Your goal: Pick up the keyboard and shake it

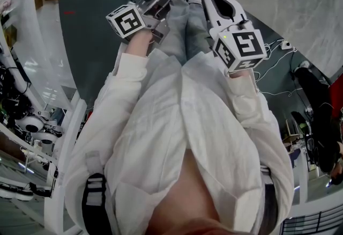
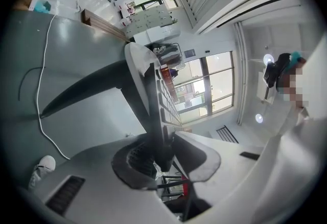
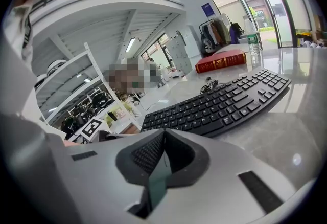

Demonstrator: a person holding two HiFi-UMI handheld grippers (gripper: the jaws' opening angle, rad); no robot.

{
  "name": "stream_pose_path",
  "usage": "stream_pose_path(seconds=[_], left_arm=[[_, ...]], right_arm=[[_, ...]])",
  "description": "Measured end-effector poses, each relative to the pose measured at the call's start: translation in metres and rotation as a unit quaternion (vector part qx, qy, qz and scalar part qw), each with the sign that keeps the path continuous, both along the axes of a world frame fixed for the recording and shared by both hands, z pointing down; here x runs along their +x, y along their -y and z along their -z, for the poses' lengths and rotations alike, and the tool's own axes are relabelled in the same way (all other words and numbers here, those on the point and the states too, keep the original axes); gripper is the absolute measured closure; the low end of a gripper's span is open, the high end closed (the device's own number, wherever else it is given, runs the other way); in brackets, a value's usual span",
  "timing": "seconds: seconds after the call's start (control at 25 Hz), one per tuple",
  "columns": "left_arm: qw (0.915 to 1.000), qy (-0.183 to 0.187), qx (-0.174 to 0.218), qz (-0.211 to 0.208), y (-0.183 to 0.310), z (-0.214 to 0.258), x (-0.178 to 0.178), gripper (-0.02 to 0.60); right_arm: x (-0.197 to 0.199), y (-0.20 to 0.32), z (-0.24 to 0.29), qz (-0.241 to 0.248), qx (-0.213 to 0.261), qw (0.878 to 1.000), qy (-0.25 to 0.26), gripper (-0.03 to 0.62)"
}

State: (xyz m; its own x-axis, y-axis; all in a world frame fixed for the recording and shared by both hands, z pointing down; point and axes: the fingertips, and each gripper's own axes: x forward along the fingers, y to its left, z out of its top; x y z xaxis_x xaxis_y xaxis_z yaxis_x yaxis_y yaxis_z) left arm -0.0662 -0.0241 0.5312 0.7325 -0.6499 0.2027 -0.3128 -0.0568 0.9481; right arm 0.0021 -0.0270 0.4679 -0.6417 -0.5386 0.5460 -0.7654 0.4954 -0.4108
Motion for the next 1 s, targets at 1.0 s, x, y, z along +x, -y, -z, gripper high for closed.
stream_pose_path(seconds=[1.0], left_arm=[[0.9912,-0.125,0.043,-0.003,0.001,0.006,0.002,0.503]], right_arm=[[0.013,0.009,-0.005,-0.018,-0.004,1.000,-0.006,0.565]])
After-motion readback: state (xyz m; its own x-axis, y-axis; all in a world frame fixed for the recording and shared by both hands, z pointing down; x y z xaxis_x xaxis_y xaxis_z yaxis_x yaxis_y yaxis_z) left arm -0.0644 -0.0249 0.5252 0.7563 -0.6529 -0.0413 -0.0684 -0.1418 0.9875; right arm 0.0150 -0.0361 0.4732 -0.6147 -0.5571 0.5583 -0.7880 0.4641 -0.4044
